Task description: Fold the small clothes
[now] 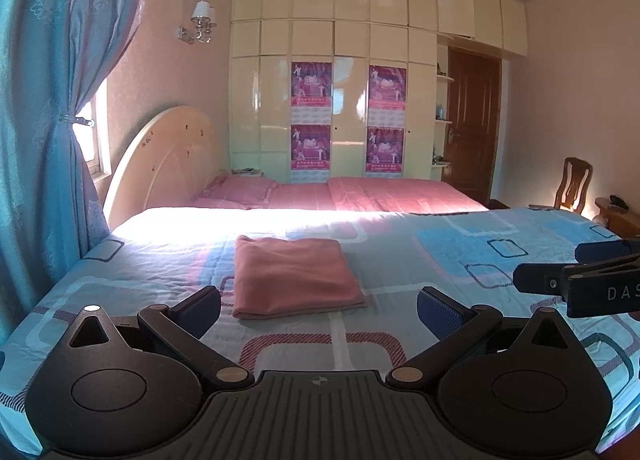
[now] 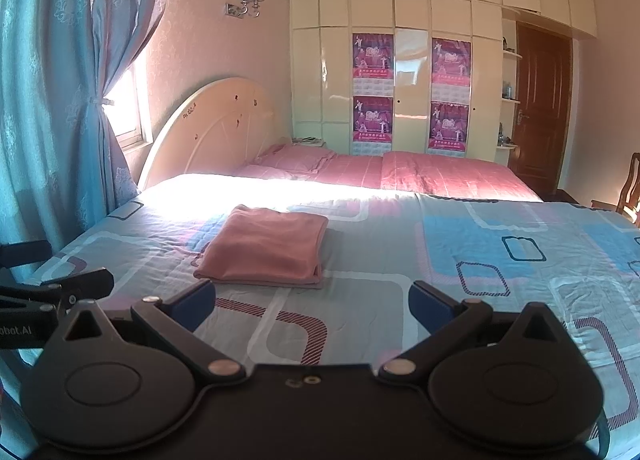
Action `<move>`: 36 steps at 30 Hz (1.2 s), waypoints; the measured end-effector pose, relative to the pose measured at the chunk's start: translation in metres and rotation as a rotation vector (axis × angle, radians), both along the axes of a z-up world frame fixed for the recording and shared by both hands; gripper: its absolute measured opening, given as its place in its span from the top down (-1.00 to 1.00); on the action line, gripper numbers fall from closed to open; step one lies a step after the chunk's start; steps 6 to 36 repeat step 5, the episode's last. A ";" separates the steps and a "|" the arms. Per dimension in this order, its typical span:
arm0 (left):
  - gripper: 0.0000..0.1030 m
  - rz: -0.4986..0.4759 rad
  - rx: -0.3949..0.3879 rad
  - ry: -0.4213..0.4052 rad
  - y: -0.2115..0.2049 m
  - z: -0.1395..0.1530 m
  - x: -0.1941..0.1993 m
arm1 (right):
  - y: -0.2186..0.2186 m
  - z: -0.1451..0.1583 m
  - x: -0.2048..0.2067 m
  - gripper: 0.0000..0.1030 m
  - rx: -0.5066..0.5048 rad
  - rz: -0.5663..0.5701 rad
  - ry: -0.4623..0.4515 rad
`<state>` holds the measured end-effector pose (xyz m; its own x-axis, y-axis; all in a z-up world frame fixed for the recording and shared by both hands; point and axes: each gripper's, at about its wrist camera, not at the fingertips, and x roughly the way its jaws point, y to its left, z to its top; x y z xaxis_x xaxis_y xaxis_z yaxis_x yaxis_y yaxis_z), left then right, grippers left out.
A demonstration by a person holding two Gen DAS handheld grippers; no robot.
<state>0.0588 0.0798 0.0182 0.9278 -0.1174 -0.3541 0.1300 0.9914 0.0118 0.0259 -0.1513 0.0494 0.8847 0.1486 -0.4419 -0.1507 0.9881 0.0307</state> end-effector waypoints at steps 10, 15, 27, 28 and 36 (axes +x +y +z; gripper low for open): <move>-1.00 0.012 -0.002 -0.012 0.000 0.001 -0.002 | -0.003 -0.001 0.002 -0.99 -0.001 0.006 0.002; -1.00 0.012 -0.002 -0.012 0.000 0.001 -0.002 | -0.003 -0.001 0.002 -0.99 -0.001 0.006 0.002; -1.00 0.012 -0.002 -0.012 0.000 0.001 -0.002 | -0.003 -0.001 0.002 -0.99 -0.001 0.006 0.002; -1.00 0.012 -0.002 -0.012 0.000 0.001 -0.002 | -0.003 -0.001 0.002 -0.99 -0.001 0.006 0.002; -1.00 0.012 -0.002 -0.012 0.000 0.001 -0.002 | -0.003 -0.001 0.002 -0.99 -0.001 0.006 0.002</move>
